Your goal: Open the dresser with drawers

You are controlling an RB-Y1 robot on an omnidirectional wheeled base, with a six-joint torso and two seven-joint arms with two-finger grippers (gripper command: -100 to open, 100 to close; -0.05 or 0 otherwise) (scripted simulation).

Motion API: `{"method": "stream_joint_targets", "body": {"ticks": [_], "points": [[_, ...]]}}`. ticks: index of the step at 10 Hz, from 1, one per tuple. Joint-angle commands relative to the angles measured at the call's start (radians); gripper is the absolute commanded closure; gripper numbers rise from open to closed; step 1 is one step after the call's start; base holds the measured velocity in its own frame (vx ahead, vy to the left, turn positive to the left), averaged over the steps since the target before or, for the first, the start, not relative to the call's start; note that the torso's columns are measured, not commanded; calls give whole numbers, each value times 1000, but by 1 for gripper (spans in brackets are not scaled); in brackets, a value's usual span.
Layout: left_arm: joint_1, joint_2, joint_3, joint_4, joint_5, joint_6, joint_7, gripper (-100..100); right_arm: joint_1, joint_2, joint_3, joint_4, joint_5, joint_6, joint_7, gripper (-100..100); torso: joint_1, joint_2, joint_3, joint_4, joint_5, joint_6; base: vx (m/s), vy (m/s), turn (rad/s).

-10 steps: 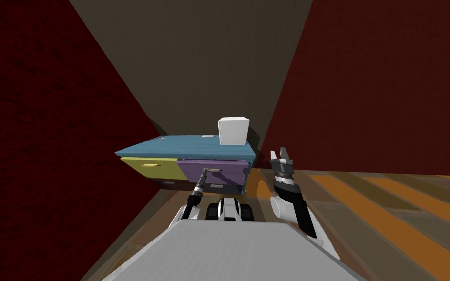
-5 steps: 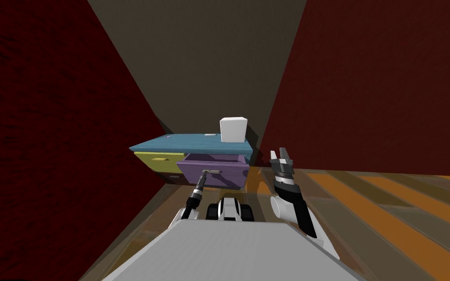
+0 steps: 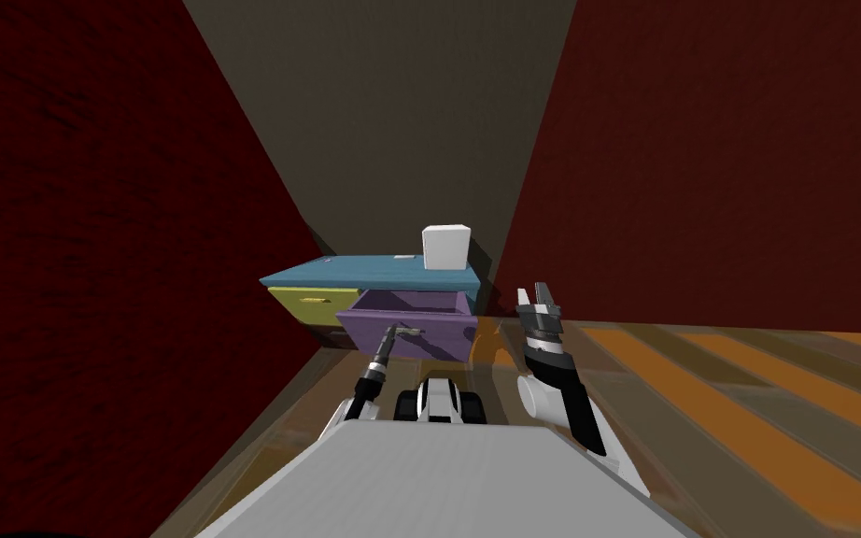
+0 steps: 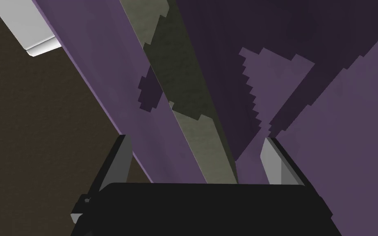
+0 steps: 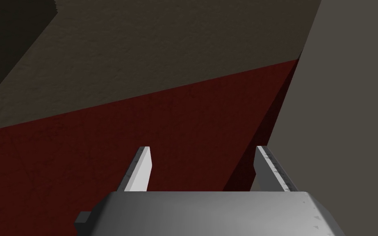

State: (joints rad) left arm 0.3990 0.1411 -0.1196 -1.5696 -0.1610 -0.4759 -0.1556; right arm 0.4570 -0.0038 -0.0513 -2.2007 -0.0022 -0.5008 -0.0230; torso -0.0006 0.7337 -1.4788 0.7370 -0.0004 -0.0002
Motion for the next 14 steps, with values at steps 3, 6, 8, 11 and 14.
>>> {"method": "stream_joint_targets", "body": {"ticks": [3,6,8,11,14], "points": [[17,23,-3,-111,3,92,22,-100,0,0,0,0,0,0,0,0,1,5,3,2,0,0,-8,-5,-12],[28,39,-5,-188,5,157,37,-100,0,0,0,0,0,0,0,0,-1,7,4,4,-1,0,-19,-7,-15],[36,44,-8,-192,6,177,42,-100,0,0,0,0,0,0,0,0,-3,12,6,9,-5,-1,-7,-4,-9],[41,45,-9,-189,7,188,45,0,0,0,0,0,0,0,0,0,-1,7,4,4,-1,0,0,0,0],[43,45,-9,-186,7,190,45,0,0,0,0,0,0,0,0,0,0,5,3,2,0,0,0,0,0]]}}
